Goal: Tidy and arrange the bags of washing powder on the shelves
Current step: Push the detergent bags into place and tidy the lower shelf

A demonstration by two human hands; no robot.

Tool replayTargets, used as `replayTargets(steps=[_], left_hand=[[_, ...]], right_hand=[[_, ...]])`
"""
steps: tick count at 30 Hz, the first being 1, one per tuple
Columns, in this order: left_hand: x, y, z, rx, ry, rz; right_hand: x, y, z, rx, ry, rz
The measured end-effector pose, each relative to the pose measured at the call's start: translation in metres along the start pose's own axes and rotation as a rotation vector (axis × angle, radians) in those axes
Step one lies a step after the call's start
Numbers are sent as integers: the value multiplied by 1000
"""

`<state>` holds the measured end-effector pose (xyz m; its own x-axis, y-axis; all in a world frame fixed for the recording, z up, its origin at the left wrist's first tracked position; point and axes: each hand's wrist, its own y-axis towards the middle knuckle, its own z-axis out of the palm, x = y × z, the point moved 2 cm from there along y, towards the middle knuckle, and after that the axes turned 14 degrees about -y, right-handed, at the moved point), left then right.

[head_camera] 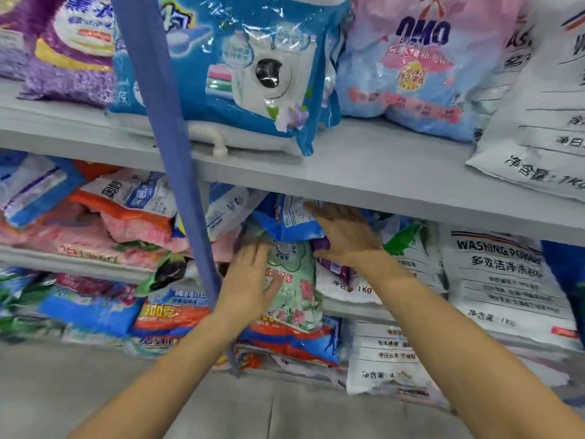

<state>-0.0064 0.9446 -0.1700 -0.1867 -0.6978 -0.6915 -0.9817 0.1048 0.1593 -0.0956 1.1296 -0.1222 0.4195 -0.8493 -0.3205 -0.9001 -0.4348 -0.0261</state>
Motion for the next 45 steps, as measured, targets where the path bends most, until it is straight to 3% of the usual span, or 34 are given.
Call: replayTargets(steps=[4,8,10,12,15,17,19,21,23,25,28,32,37,41,43,45], left_hand=[[29,1,10,44,311,-48],[34,-1,15,31,394,6],[35,0,17,46,447,-12],[37,0,18,70,497,-40],[36,-1,19,63,502,-44],[36,0,20,53,498,-35],[37,0,19,47,474,-33],[35,-1,18,23,364,-22],[28,-3,15,-22,195,-9],[15,-6,10,-72,60,69],[-9,-13,5,-68,-105,334],[-35,-17,-25,-139,-285,376],[-92,-7,-88,-267,-91,518],[-155,-2,-138,-338,181,624],[-180,2,-150,-309,274,577],[-196,6,-159,-300,341,532]], right_hand=[[-1,7,13,-55,-199,53],[-4,6,9,-258,-346,205],[-10,7,0,-269,-339,226],[-18,5,-6,-255,-170,238],[-33,-10,-7,-44,250,424],[-35,-26,-16,-58,309,528],[-31,-45,-35,-357,133,465],[-24,-67,-45,-671,72,282],[-19,-84,-45,-794,124,187],[-14,-94,-45,-789,246,204],[-22,-104,-43,-727,531,315],[-45,-120,-46,-583,940,357],[-67,-141,-48,-470,1056,477],[-66,-160,-59,-335,1117,359],[-61,-167,-66,-216,1249,274],[-58,-172,-76,-216,1307,209]])
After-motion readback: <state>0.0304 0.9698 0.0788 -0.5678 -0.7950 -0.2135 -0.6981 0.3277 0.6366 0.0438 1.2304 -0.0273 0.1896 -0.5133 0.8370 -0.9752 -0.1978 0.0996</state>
